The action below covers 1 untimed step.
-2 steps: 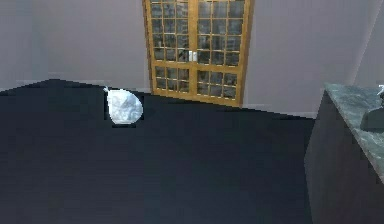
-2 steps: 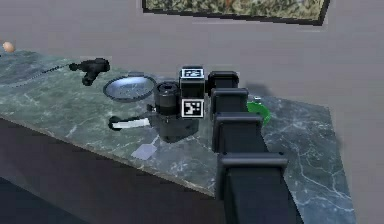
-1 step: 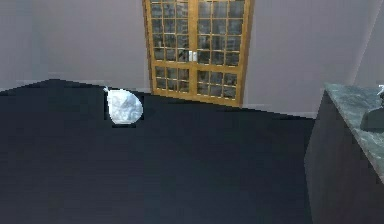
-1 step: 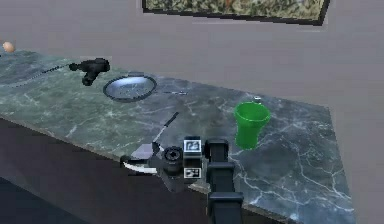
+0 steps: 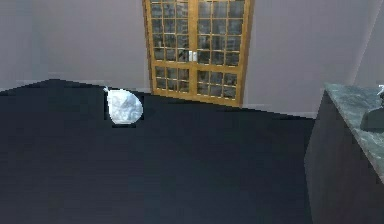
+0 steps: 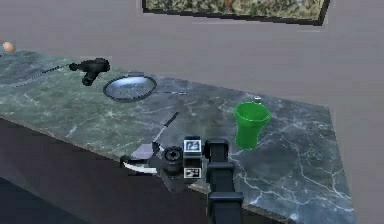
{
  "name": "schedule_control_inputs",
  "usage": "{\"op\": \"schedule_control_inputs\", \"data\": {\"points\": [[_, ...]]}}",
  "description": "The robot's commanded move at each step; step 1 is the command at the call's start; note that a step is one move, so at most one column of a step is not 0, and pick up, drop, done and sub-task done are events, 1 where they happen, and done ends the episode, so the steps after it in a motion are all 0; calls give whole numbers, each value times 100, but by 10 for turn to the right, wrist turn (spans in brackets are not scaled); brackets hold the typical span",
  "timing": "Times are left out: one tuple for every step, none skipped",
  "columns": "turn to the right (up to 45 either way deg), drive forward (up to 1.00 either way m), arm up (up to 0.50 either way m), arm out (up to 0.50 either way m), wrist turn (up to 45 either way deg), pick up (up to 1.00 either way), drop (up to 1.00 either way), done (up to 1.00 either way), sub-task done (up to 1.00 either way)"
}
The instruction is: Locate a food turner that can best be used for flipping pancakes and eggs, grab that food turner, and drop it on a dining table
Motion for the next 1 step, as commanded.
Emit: {"op": "schedule_control_inputs", "data": {"points": [[0, 0, 10, 0, 0, 0, 0, 0, 0]]}}
